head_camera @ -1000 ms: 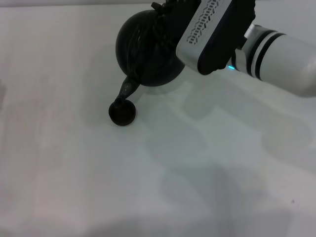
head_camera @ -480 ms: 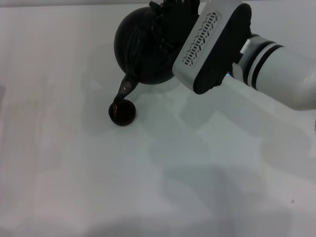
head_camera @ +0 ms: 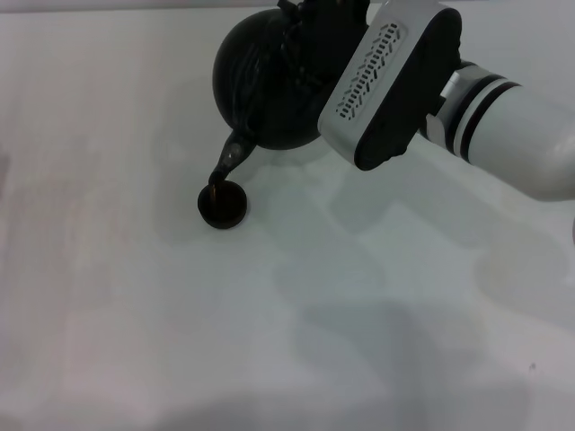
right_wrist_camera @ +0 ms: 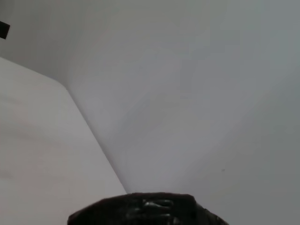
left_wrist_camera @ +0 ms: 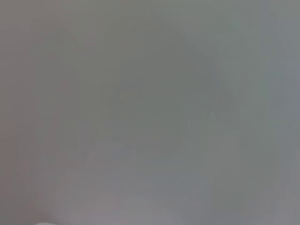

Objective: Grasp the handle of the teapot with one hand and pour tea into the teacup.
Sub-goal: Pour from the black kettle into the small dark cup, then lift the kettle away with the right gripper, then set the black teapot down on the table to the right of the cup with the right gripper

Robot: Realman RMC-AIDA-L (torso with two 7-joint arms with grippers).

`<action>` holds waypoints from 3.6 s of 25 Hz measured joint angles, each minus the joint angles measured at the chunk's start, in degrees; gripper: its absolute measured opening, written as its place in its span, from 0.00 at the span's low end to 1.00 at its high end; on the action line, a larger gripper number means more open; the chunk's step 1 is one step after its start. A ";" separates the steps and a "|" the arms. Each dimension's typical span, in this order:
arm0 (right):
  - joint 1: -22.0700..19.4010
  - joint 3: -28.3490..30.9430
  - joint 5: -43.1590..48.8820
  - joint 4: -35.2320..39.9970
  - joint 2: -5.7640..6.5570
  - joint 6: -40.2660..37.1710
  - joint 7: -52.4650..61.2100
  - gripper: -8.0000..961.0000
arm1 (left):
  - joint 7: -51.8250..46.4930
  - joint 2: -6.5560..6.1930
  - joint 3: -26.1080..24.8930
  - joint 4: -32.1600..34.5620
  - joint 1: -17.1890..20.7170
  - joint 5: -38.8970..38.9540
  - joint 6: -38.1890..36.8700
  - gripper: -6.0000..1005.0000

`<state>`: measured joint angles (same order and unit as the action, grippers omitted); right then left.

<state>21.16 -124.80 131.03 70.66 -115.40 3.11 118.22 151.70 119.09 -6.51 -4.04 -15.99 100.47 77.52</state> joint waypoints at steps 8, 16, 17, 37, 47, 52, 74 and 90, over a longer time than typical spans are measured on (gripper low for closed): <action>-0.12 -0.07 0.02 0.00 0.00 0.50 -0.62 0.14 | 0.00 0.00 0.00 0.00 -0.10 -0.02 -0.02 0.88; -0.20 -0.37 0.01 -0.09 0.00 0.83 -1.70 0.14 | 0.00 0.00 0.00 0.00 -0.11 -0.02 -0.08 0.88; -0.23 -0.61 0.01 -0.09 0.02 1.17 -1.96 0.14 | 0.00 0.00 0.01 0.00 -0.14 -0.02 -0.09 0.88; -1.16 -3.20 -0.03 -0.92 0.09 5.87 -3.64 0.14 | 0.00 0.00 0.01 0.00 -0.27 0.08 -0.10 0.88; -1.13 -3.19 0.01 -1.50 0.09 6.51 -3.69 0.13 | 0.00 0.00 0.01 0.00 -0.30 0.07 -0.17 0.88; -1.12 -3.16 -0.30 -1.74 0.09 6.57 -3.71 0.13 | 0.00 0.02 0.01 0.00 -0.41 0.08 -0.19 0.88; -5.18 8.88 -16.87 5.00 0.09 -12.43 -2.90 0.13 | -0.08 0.09 0.01 -0.74 -0.53 0.07 -0.10 0.88; -7.26 35.76 -24.75 3.88 0.09 -42.48 0.05 0.13 | -0.06 -0.03 0.01 -0.80 -0.63 0.07 -0.84 0.88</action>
<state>13.90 -89.05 106.29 74.54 -115.31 -39.37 118.27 151.63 119.06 -6.50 -4.84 -16.63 100.55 76.68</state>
